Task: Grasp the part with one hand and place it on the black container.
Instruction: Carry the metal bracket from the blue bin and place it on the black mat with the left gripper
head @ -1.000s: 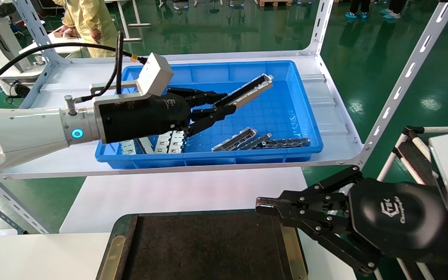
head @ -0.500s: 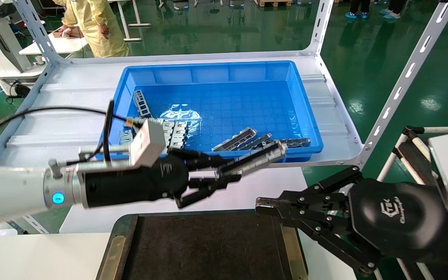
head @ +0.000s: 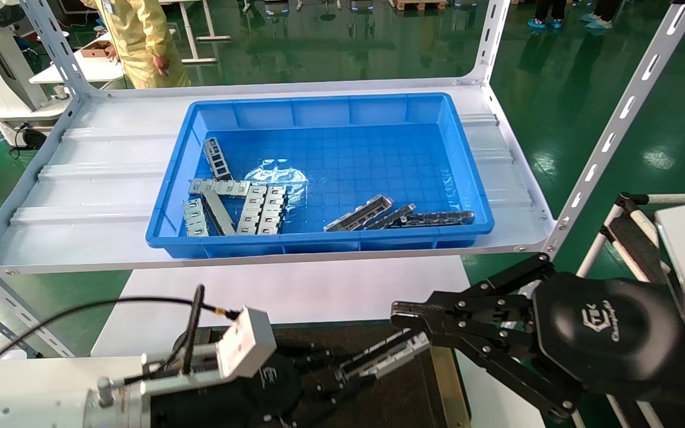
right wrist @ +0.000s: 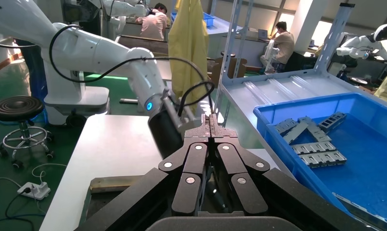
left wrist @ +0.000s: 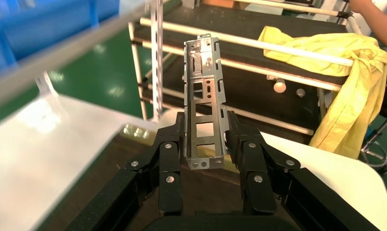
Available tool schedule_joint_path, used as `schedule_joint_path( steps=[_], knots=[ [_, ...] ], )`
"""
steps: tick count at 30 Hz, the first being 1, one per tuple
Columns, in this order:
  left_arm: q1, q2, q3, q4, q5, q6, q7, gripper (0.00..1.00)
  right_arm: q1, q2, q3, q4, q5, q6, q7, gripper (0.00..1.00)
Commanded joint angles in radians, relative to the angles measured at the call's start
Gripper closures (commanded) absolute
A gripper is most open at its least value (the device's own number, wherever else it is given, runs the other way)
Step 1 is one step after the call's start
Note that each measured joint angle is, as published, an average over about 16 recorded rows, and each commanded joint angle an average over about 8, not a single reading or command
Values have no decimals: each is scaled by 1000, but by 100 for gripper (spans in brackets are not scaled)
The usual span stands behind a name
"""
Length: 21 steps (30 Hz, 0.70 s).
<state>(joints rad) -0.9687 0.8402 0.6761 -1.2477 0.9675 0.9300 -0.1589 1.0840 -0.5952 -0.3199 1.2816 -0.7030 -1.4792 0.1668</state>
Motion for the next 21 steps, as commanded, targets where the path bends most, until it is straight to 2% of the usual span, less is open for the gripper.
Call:
schedule_joint_path(
  steps=[1,10,21],
  knots=[
    [44,-7,8,-40,5,-39,-20,100,0,0,0,0,0,0,0,100],
    [167,77,51,-29,79,-303,-87,100,0,0,0,0,0,0,0,100],
    [233,261,90,57,109,-635,-215,100,0,0,-1,0,1,0,0,100]
  ],
)
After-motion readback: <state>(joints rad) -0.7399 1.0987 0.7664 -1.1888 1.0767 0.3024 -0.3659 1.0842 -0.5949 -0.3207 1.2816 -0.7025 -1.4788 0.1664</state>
